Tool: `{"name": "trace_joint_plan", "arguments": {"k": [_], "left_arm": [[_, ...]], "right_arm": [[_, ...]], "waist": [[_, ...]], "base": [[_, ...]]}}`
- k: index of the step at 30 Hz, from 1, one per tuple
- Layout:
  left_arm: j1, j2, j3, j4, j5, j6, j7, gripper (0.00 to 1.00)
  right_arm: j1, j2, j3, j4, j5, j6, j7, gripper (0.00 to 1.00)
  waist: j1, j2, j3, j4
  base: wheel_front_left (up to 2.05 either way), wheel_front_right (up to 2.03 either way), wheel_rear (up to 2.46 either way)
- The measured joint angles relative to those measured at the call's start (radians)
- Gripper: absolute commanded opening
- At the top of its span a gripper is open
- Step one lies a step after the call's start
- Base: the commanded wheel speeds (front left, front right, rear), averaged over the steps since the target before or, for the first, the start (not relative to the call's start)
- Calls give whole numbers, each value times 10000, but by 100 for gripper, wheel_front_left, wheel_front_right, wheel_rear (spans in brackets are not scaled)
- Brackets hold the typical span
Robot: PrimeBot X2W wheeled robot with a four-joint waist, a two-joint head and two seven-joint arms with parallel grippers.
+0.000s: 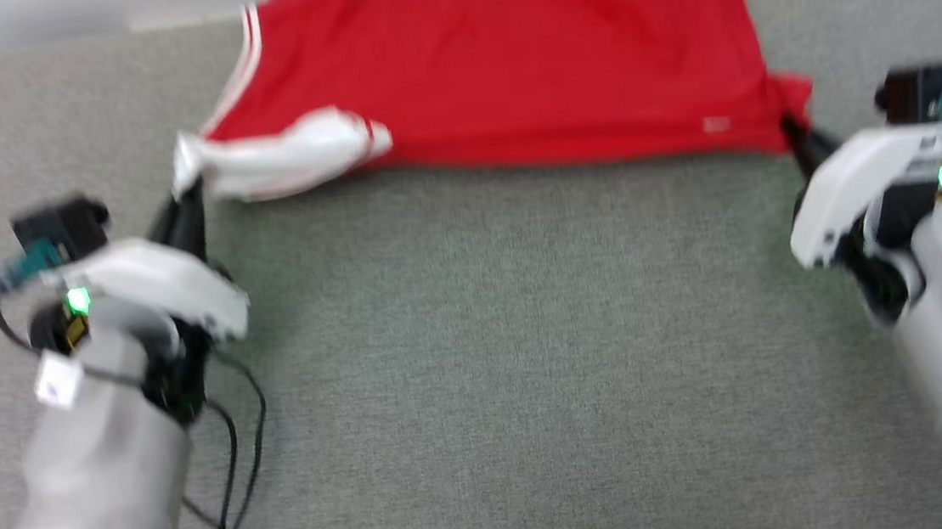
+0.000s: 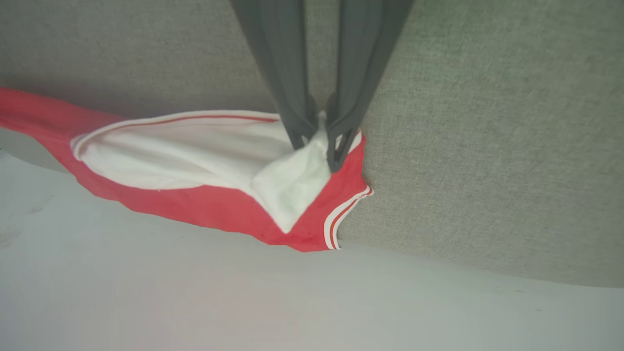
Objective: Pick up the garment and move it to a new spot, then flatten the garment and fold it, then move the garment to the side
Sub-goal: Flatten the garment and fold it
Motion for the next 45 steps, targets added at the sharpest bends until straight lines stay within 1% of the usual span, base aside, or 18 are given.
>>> {"name": "trace_joint_plan", "arguments": {"k": [7,8,10,13,18,23,27,29,31,34,36,38,39,43,44,45], "left_arm": [[2679,46,109,-1131,-94,-12,-13,0],[3051,88,98,-1327,-94,65,-13,0],[3832,196,79,-1728,-109,226,52,0],[5054,343,98,-2523,-268,591,263,0],[7193,558,199,-4337,-575,1434,813,0],[8956,913,274,-6437,-867,2295,1582,0],[9992,1296,414,-7933,-961,2915,2079,0],[10244,1499,477,-8573,-963,3154,2272,0],[10318,1649,502,-9074,-943,3289,2422,0],[10095,1762,431,-9434,-848,3317,2631,0],[9662,1789,359,-9501,-755,3300,2736,0],[9161,1774,316,-9453,-688,3177,2736,0],[8423,1728,178,-9208,-500,3037,2752,0],[7607,1586,17,-8519,-447,2679,2794,0],[7171,1440,-115,-7873,-525,2412,2811,0],[7054,1384,-157,-7657,-560,2339,2828,0]], "right_arm": [[2437,-451,399,-884,625,2,-138,0],[2795,-491,418,-1057,662,2,-134,0],[3501,-541,362,-1465,754,4,-136,0],[4575,-660,132,-2140,811,6,-107,0],[6636,-654,-610,-3396,658,8,173,0],[8630,-180,-1879,-5170,105,10,811,0],[9944,525,-2780,-6880,-491,8,1647,0],[10433,901,-3129,-7691,-755,8,2121,0],[10676,1174,-3306,-8387,-1016,6,2543,0],[10670,1348,-3386,-9123,-1296,4,3058,0],[10467,1404,-3386,-9365,-1467,2,3317,0],[10126,1421,-3390,-9471,-1584,2,3459,0],[9572,1407,-3333,-9451,-1778,-2,3584,0],[8856,1212,-3177,-9219,-1852,-2,3645,0],[8477,1081,-3030,-8849,-1850,-2,3659,0],[8404,1057,-2987,-8715,-1848,-2,3657,0]], "waist": [[-2,0,-1372,103],[-2,0,-1560,124],[-2,0,-1924,158],[-2,1,-2413,188],[-3,0,-3102,243],[-3,1,-3488,420],[-3,1,-3528,512],[-2,0,-3486,524],[-1,0,-3417,509],[-1,1,-3265,483],[0,1,-3103,454],[1,1,-2907,426],[2,0,-2569,402],[3,0,-2082,373],[3,1,-1770,325],[3,0,-1679,306]], "base": [[0,0,0],[0,0,0],[0,0,0],[0,0,0],[0,0,0],[0,0,0],[0,0,0],[0,0,0],[0,0,0],[0,0,0],[0,0,0],[0,0,0],[0,0,0],[0,0,0],[0,0,0],[0,0,0]]}}
